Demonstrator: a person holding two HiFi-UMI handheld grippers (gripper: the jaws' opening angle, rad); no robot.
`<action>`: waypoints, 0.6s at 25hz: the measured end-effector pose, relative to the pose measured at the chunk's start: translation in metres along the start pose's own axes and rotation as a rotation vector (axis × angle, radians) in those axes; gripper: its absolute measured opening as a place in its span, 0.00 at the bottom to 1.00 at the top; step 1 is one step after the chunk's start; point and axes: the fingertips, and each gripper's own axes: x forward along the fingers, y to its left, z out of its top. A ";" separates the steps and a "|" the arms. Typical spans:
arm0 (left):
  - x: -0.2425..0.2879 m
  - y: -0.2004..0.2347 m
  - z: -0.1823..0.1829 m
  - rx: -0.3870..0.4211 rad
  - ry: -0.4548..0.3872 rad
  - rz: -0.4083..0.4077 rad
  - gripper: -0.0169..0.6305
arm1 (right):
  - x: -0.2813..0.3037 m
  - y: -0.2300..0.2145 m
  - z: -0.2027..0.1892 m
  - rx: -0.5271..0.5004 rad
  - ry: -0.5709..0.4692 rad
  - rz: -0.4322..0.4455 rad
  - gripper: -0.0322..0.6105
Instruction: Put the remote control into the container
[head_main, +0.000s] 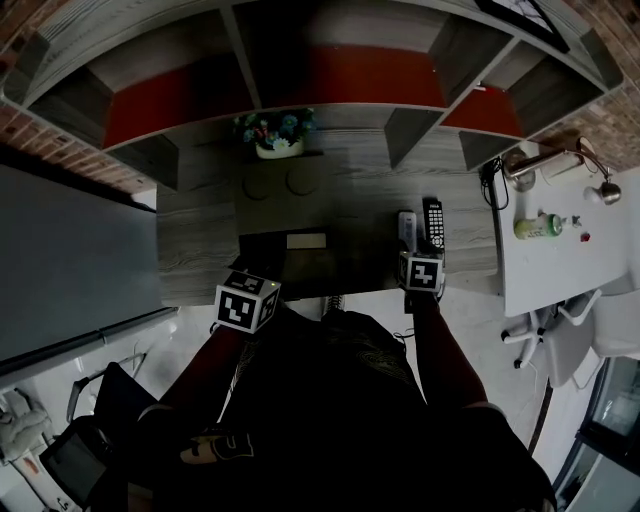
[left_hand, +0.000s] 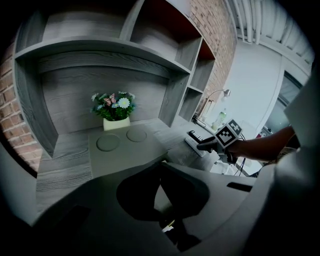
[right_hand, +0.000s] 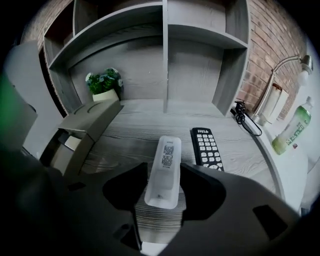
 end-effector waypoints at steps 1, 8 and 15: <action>-0.001 0.003 0.000 -0.008 -0.001 0.009 0.04 | 0.004 -0.004 -0.001 -0.012 0.009 -0.010 0.35; -0.012 0.017 -0.003 -0.059 -0.002 0.058 0.04 | 0.020 -0.009 -0.010 -0.066 0.073 -0.021 0.37; -0.022 0.028 -0.006 -0.086 -0.021 0.069 0.04 | 0.029 -0.010 -0.010 0.021 0.093 0.027 0.38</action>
